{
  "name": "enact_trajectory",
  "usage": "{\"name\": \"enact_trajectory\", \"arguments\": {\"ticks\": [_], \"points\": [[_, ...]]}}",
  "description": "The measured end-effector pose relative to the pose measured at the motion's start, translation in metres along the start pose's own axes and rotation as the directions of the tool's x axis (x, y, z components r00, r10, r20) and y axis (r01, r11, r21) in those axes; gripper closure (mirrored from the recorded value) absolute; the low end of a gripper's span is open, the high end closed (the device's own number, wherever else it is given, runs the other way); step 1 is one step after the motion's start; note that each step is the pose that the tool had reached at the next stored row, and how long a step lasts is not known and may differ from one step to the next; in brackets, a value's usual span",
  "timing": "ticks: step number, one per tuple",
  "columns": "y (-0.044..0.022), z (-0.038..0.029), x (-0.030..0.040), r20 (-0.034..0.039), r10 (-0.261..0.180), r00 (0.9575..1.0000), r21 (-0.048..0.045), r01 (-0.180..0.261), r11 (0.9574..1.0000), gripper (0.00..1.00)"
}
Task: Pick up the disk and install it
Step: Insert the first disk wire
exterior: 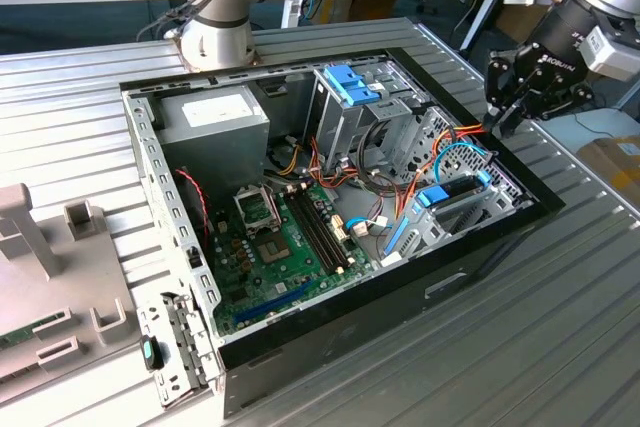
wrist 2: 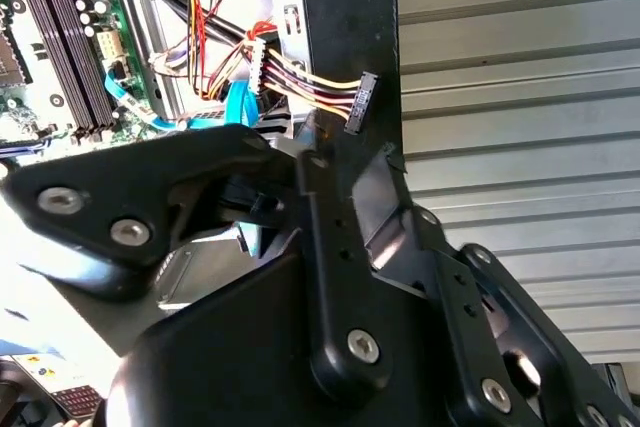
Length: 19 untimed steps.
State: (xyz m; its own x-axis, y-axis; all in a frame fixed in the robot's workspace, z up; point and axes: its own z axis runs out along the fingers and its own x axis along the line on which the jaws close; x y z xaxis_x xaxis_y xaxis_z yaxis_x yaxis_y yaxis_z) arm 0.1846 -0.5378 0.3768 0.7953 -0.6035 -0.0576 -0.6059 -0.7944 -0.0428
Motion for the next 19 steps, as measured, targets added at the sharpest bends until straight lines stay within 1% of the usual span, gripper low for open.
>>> {"name": "enact_trajectory", "arguments": {"ticks": [1, 4, 5, 8, 11, 15, 16, 19], "points": [[0.0002, 0.0013, 0.0000, 0.0001, 0.000, 1.0000, 0.0001, 0.000, 1.0000, 0.63], [0.0003, 0.0055, 0.0002, -0.0001, 0.000, 1.0000, -0.0002, 0.000, 1.0000, 0.63], [0.0003, 0.0056, 0.0003, -0.0003, 0.000, 1.0000, -0.0004, 0.000, 1.0000, 0.63], [0.0004, 0.0087, 0.0005, 0.0000, 0.000, 1.0000, -0.0001, 0.000, 1.0000, 0.63], [-0.0022, 0.0094, 0.0040, -0.0001, 0.000, 1.0000, -0.0002, 0.000, 1.0000, 0.63], [-0.0023, 0.0094, 0.0042, -0.0001, 0.000, 1.0000, -0.0001, 0.000, 1.0000, 0.63], [-0.0023, 0.0094, 0.0042, -0.0001, 0.000, 1.0000, -0.0001, 0.000, 1.0000, 0.65], [-0.0024, 0.0092, 0.0043, -0.0003, 0.000, 1.0000, -0.0004, 0.000, 1.0000, 0.84]]}}
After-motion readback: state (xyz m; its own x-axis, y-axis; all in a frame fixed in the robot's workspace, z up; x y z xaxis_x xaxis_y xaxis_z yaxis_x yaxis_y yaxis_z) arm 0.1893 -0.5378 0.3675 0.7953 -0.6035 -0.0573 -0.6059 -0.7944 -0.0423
